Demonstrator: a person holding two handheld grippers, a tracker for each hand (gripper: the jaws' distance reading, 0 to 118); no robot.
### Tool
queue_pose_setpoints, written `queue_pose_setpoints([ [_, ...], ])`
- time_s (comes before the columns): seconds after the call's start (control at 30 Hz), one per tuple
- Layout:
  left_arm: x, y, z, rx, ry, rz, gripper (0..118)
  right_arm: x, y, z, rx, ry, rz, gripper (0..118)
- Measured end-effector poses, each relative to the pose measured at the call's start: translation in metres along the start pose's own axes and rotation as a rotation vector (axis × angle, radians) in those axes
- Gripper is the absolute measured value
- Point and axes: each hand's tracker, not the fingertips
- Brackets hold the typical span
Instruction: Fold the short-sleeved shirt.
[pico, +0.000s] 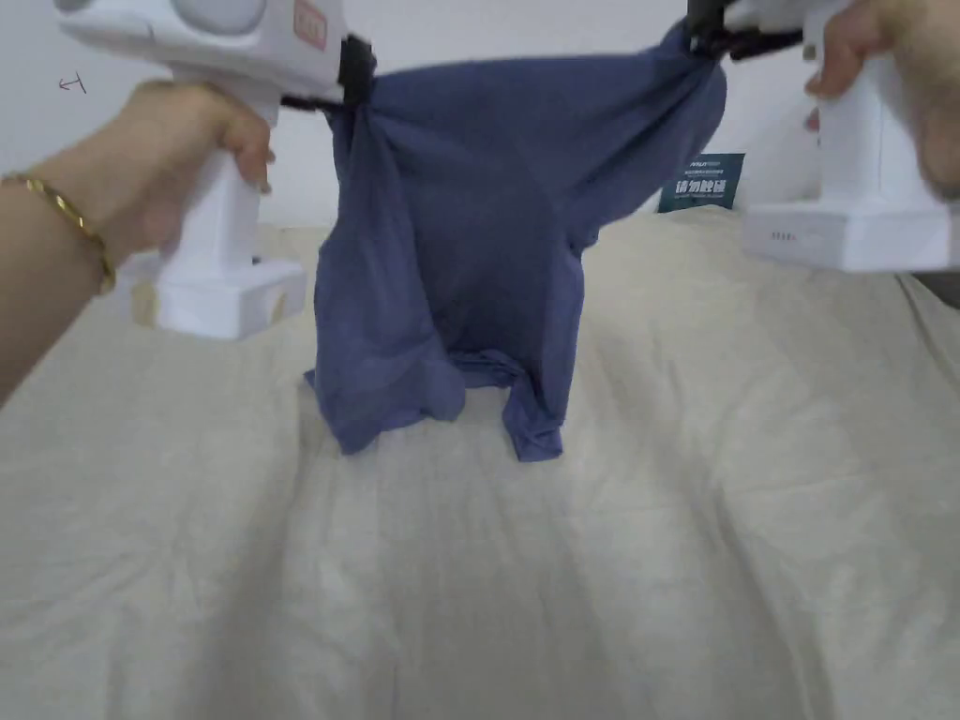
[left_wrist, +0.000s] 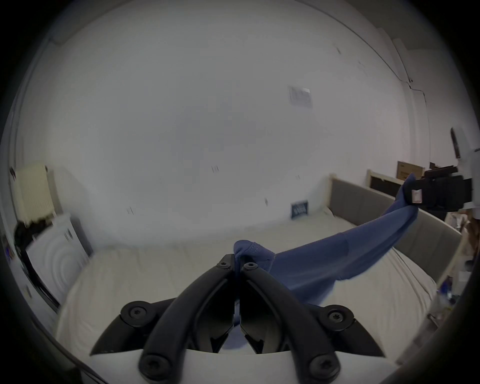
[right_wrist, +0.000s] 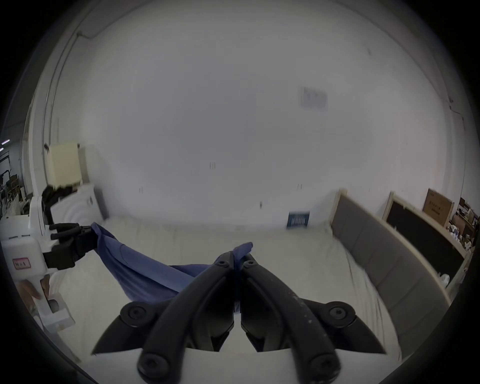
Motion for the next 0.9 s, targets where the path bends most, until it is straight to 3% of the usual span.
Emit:
queue_pose_setpoints([
  [0.1, 0.014, -0.087, 0.016, -0.088, -0.063, 0.024, 3, 0.008, -0.08, 0.001, -0.101, 0.038, -0.031, 5],
  [0.23, 0.043, -0.202, 0.05, -0.237, -0.127, 0.061, 3, 0.01, -0.189, 0.015, -0.242, 0.068, 0.036, 5],
  [0.43, 0.074, -0.336, 0.1, -0.463, -0.184, 0.155, 3, 0.021, -0.335, 0.05, -0.493, 0.13, -0.041, 5],
  [0.6, 0.095, -0.379, 0.137, -0.521, -0.193, 0.174, 3, 0.019, -0.405, 0.092, -0.571, 0.138, -0.065, 5],
  [0.83, 0.105, -0.401, 0.177, -0.55, -0.18, 0.172, 3, 0.016, -0.435, 0.132, -0.558, 0.15, -0.118, 6],
  [0.87, 0.102, -0.401, 0.18, -0.551, -0.18, 0.187, 11, 0.017, -0.437, 0.135, -0.551, 0.151, -0.147, 15],
  [0.9, 0.1, -0.399, 0.182, -0.55, -0.176, 0.212, 29, 0.017, -0.436, 0.136, -0.545, 0.146, -0.166, 32],
])
